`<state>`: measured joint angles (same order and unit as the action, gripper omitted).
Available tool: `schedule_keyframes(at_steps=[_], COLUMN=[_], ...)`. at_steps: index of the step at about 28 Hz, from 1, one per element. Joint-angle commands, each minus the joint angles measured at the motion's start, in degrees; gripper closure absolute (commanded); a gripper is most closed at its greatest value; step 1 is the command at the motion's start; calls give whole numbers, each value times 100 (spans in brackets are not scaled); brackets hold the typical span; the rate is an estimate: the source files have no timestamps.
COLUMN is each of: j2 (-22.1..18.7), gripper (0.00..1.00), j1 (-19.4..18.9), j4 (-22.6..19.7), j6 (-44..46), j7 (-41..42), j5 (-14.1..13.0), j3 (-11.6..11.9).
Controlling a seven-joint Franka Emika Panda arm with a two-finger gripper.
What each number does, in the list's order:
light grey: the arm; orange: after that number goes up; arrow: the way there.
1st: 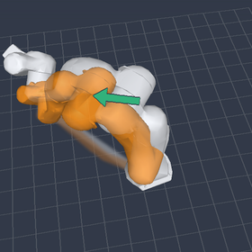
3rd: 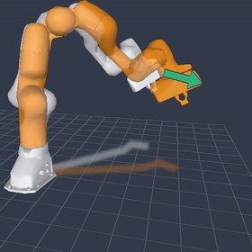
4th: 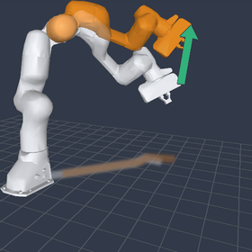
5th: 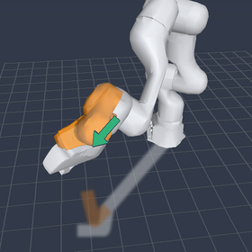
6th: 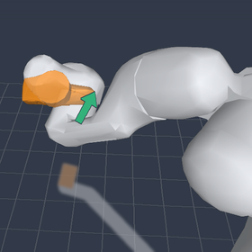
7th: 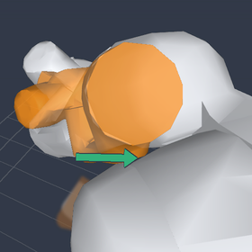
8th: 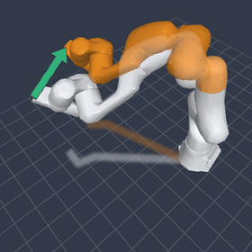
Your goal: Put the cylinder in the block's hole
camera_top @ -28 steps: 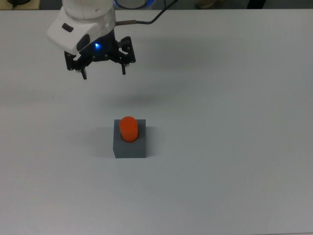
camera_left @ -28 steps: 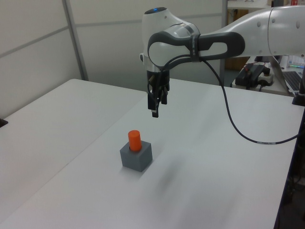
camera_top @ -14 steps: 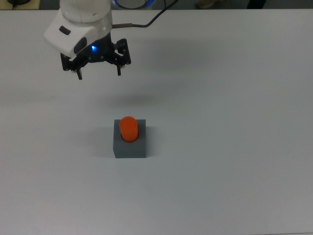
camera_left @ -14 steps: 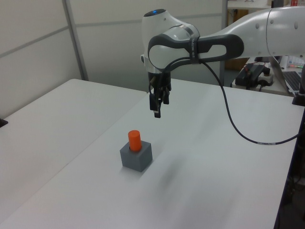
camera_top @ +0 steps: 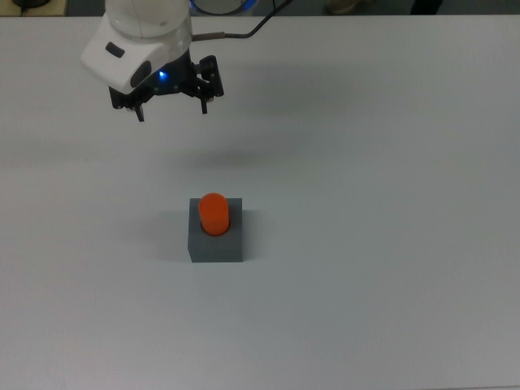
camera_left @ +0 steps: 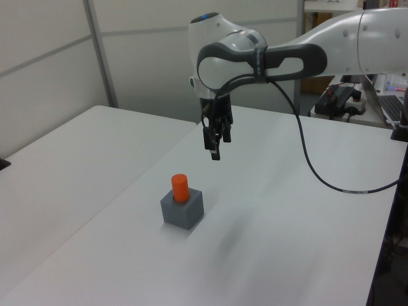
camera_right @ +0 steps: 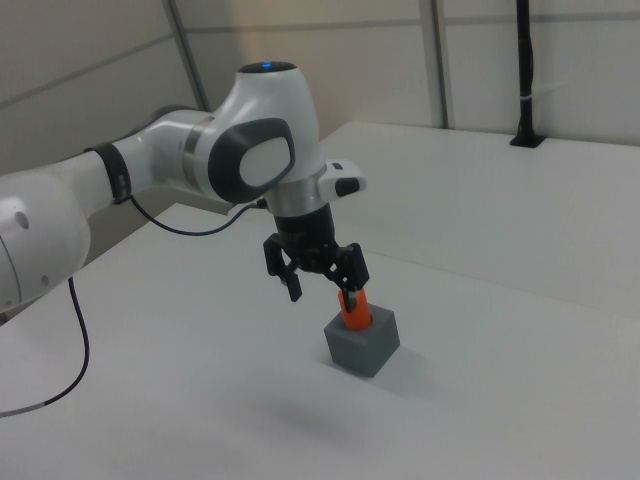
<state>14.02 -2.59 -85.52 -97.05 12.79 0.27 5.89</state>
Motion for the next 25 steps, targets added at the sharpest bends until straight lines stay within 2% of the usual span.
schedule_keyframes(at_steps=[1, 25], j2=[-92, -163], gripper=[0, 0], j1=[-22, -40], j4=[176, 413], j6=[406, 591], j7=[-22, -22], j5=[-106, -53], j3=[9, 9])
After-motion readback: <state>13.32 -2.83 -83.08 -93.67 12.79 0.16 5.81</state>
